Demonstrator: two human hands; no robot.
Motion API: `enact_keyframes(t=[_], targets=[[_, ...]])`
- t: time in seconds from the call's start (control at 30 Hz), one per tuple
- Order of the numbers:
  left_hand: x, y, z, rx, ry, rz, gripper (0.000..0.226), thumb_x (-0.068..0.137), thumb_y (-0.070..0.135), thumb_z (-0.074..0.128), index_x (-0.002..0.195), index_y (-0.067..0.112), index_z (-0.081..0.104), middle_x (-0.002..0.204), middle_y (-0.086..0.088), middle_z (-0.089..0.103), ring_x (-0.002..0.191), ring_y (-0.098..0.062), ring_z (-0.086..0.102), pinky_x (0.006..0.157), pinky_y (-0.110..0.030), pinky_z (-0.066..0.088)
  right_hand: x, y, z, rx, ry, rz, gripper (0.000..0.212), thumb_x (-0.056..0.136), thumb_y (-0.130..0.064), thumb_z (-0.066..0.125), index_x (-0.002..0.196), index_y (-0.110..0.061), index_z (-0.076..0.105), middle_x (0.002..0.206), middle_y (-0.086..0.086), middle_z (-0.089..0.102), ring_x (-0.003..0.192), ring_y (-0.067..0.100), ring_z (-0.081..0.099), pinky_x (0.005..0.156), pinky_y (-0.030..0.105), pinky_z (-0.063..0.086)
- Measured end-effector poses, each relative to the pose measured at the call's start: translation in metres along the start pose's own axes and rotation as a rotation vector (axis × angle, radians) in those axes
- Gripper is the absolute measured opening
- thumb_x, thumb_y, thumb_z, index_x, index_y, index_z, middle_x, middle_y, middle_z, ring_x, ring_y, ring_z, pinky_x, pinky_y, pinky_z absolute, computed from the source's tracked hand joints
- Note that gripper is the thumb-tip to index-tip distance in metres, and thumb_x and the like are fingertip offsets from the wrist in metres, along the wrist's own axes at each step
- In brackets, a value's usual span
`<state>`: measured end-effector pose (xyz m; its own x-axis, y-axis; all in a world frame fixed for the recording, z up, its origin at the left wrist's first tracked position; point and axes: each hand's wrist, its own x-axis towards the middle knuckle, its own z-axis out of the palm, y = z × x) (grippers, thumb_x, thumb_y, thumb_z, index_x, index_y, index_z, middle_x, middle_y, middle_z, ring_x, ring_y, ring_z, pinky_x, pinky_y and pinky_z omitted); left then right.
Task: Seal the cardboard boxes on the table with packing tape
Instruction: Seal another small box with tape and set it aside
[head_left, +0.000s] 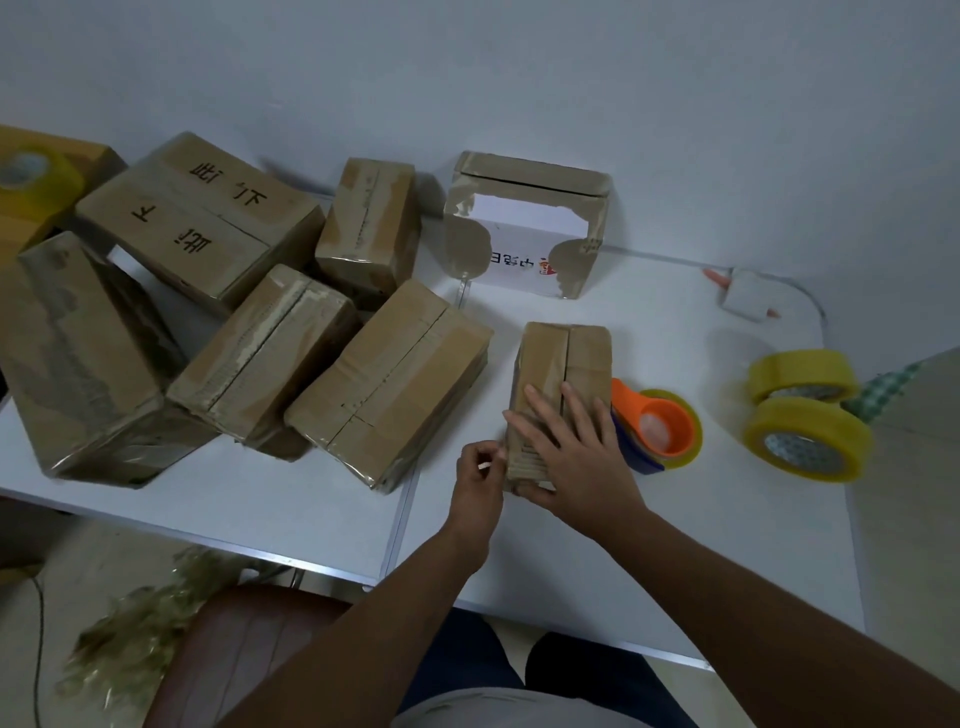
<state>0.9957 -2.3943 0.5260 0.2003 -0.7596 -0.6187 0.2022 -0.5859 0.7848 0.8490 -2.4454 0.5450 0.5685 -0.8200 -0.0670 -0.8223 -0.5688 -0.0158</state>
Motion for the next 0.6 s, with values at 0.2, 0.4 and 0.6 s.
enact_keyframes(t=[0.2, 0.4, 0.6], targets=[[0.012, 0.009, 0.002, 0.236, 0.008, -0.045, 0.017, 0.106, 0.023, 0.041, 0.112, 0.013, 0.054, 0.113, -0.008, 0.059, 0.093, -0.016, 0.056, 0.069, -0.023, 0.044, 0.000, 0.000, -0.004, -0.011, -0.019, -0.007, 0.082, 0.083, -0.070, 0.043, 0.153, -0.036, 0.018, 0.164, -0.001, 0.007, 0.148, 0.037, 0.010, 0.115, 0.062, 0.015], [-0.018, 0.032, -0.020, 0.050, 0.026, 0.064, 0.024, 0.103, 0.028, 0.049, 0.105, 0.025, 0.073, 0.102, 0.010, 0.074, 0.100, -0.007, 0.068, 0.084, -0.020, 0.050, 0.000, -0.001, -0.004, -0.007, -0.014, -0.013, 0.084, 0.081, -0.066, 0.048, 0.153, -0.036, 0.018, 0.164, 0.000, 0.007, 0.148, 0.038, 0.011, 0.114, 0.062, 0.016], [-0.037, 0.023, -0.022, 0.375, -0.194, 0.217, 0.046, 0.104, 0.014, 0.045, 0.137, 0.046, 0.045, 0.128, 0.028, 0.052, 0.100, 0.028, 0.050, 0.080, 0.003, 0.037, -0.001, -0.001, -0.006, -0.009, -0.026, -0.001, 0.078, 0.083, -0.066, 0.033, 0.153, -0.036, 0.019, 0.164, 0.000, 0.009, 0.148, 0.038, 0.012, 0.114, 0.061, 0.015]])
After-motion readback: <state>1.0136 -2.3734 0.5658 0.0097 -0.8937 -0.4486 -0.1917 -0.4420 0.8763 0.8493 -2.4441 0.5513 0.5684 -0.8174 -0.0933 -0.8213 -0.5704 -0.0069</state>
